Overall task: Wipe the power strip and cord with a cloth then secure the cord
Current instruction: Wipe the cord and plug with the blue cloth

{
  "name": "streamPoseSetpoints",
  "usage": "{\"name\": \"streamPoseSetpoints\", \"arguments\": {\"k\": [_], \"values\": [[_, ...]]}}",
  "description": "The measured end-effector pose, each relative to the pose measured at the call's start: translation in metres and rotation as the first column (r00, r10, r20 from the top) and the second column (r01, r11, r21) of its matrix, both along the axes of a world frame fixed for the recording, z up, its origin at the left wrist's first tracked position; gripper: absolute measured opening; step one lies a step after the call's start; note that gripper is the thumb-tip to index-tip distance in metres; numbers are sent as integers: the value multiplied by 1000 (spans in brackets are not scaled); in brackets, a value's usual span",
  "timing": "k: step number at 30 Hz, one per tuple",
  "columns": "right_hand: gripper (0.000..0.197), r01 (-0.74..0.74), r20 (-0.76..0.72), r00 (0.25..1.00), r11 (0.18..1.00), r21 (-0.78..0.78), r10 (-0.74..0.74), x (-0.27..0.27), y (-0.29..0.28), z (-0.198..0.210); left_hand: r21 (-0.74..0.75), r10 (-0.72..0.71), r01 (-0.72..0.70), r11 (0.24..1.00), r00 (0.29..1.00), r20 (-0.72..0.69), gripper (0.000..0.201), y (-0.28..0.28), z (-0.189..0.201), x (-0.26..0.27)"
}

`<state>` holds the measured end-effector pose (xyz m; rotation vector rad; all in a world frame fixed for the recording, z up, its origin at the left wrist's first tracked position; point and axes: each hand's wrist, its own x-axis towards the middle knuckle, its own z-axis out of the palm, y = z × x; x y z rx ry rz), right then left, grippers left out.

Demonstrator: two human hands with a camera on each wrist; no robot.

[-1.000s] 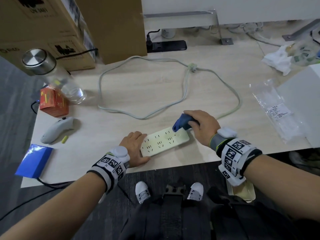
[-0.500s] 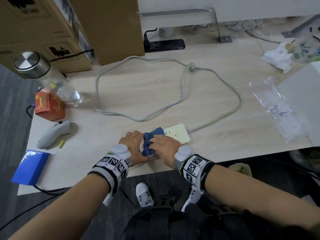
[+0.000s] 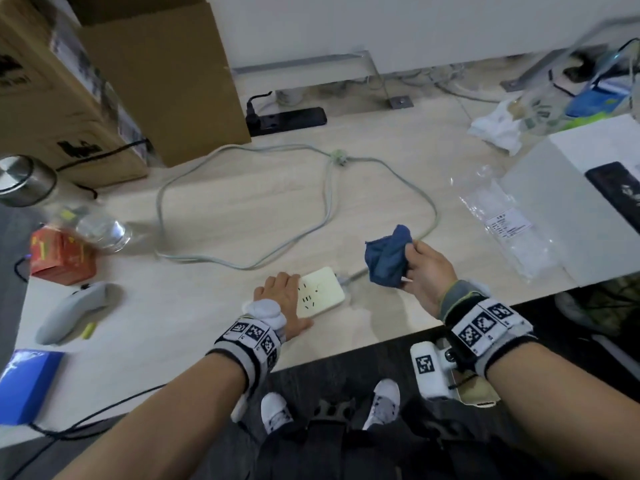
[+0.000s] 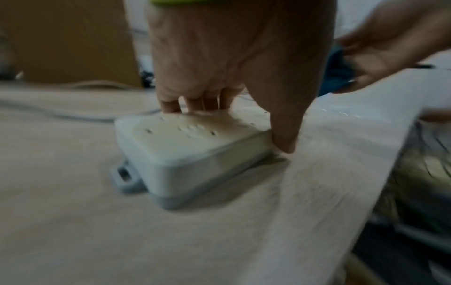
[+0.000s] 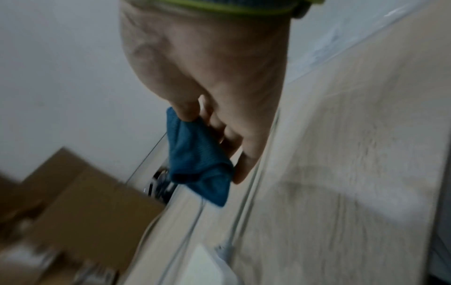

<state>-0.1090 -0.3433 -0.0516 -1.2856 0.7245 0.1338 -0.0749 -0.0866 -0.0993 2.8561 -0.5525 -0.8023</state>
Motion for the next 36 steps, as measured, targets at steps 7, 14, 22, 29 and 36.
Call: {"name": "streamPoseSetpoints", "arguments": {"k": [7, 14, 22, 29, 36], "values": [[45, 150, 51, 978, 854, 498, -202, 0, -21, 23, -459, 378, -317, 830, 925, 45, 92, -4, 35, 12], [36, 211, 37, 951, 728, 652, -308, 41, 23, 51, -536, 315, -177, 825, 933, 176, 81, -18, 79, 18], [35, 234, -25, 961, 757, 610, -276, 65, 54, 87, -446, 256, -56, 894, 879, 402, 77, -14, 100, 11], [44, 362, -196, 930, 860, 360, -310, 83, 52, 104, -388, 106, 93, 917, 881, 462, 73, -8, 102, 5], [56, 322, -186, 943, 896, 306, -275, 91, 48, 108, -350, 34, 124, 928, 911, 412, 76, 7, 97, 11]]}}
